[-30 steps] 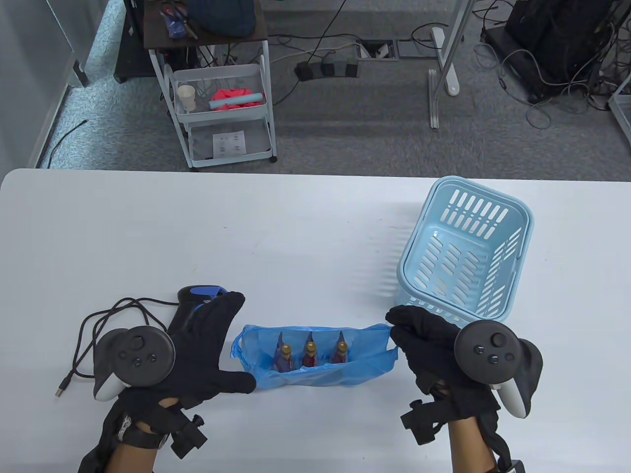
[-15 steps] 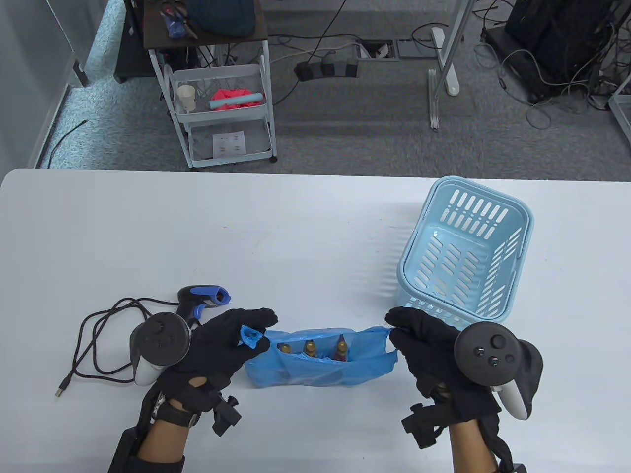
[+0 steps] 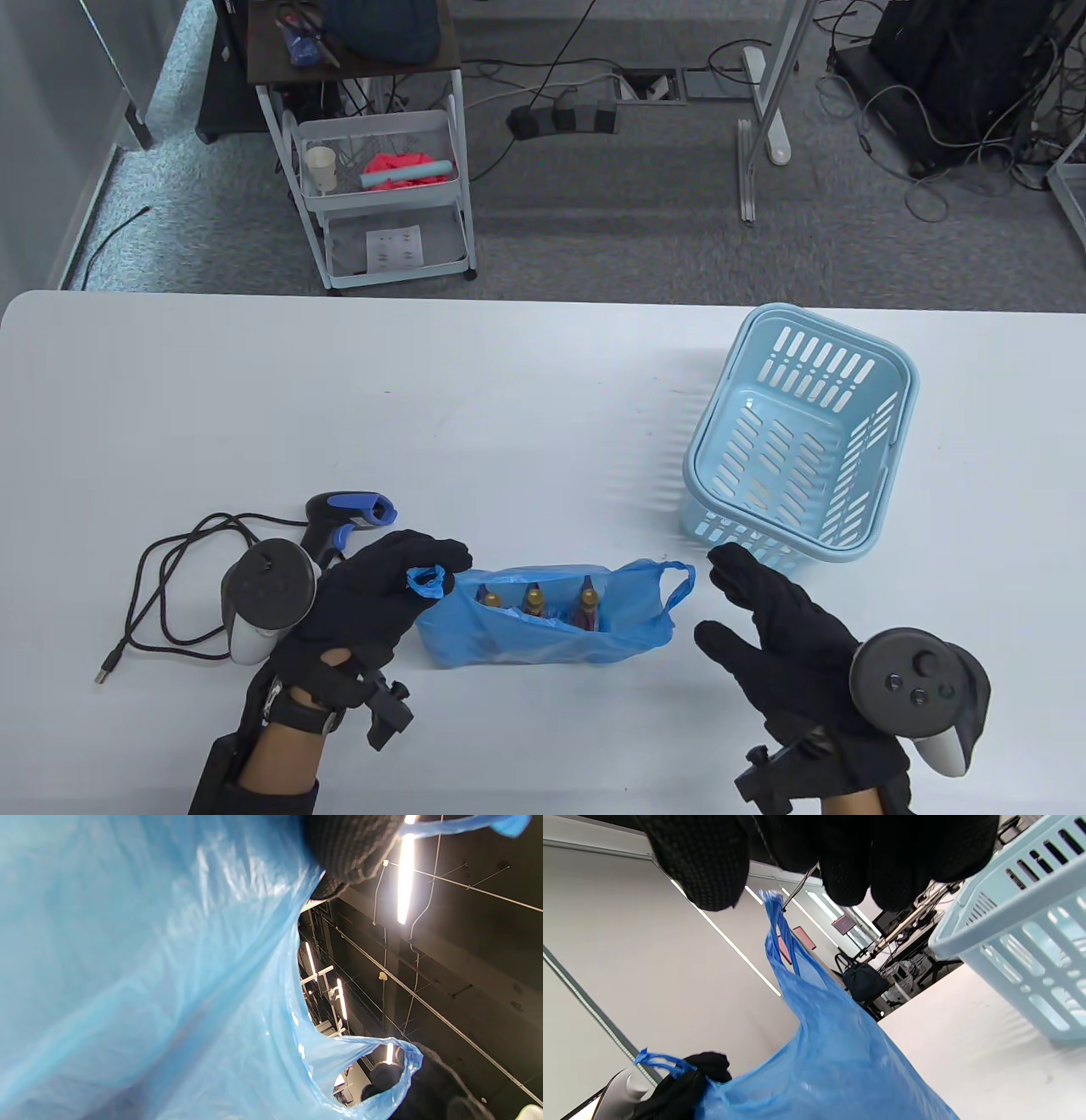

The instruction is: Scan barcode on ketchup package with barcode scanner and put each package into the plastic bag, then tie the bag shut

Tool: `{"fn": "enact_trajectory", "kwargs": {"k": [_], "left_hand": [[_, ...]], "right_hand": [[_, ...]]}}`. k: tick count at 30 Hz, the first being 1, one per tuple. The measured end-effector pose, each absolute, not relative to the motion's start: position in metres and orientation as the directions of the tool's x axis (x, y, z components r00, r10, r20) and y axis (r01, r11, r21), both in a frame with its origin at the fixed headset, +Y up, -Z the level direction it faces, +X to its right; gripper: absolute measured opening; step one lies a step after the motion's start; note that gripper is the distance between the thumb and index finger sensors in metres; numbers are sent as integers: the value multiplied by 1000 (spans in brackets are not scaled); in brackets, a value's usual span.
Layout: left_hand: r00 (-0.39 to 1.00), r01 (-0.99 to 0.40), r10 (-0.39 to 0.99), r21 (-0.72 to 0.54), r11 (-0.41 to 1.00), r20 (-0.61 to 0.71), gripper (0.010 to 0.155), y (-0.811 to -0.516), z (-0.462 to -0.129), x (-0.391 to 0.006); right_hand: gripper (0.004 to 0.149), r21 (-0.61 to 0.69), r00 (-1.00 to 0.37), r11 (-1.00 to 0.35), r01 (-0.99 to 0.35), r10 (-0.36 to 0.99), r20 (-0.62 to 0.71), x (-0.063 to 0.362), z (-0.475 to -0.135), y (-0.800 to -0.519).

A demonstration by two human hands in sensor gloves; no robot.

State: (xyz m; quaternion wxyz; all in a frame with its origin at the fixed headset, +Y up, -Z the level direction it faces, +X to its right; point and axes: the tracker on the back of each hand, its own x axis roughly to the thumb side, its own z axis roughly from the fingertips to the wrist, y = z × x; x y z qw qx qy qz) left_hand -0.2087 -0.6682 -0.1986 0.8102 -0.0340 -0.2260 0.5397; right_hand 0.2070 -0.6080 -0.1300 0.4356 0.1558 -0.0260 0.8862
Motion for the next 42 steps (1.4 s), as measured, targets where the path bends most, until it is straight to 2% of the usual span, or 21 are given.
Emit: {"fn": "enact_trajectory", "kwargs": {"k": [4,8,14,19,20,23,25,30,36,42], "left_hand": [[307,-858,891,-307,411,334,42,-668,-198,-208],[307,-855,887,-310,417,346,42,-669,-197,-207],[315,-844,879,-319,431,358,42,-670,-197,-206],[333,-831,864,-317,458,377,42,-670,-195,-203],[349,-821,856,-315,475,381,42,-669,-194,-202],[426,-789,818,-284,545,387,42,-668,-193,-198],[485,-756,779,-257,602,397,42,-665,-191,-194],[591,-678,690,-205,706,418,42,-662,-185,-178],[717,-543,529,-111,832,453,43,-660,-175,-156],[776,-461,421,-33,887,469,42,-658,-167,-143]], "right_hand": [[89,174,-552,-606,-776,786,277,200,-140,-641],[100,238,-476,-528,-816,845,243,182,-163,-669],[104,227,-381,-441,-868,886,266,155,-185,-680],[89,121,-347,-401,-908,883,315,141,-193,-675],[83,108,-352,-402,-909,881,317,138,-193,-673],[51,99,-369,-418,-903,872,321,132,-196,-669],[38,114,-394,-448,-887,861,322,126,-197,-666],[37,145,-474,-546,-825,809,348,106,-198,-658],[39,48,-617,-683,-728,685,388,80,-193,-655],[42,-55,-750,-803,-594,527,400,60,-186,-656]]}}
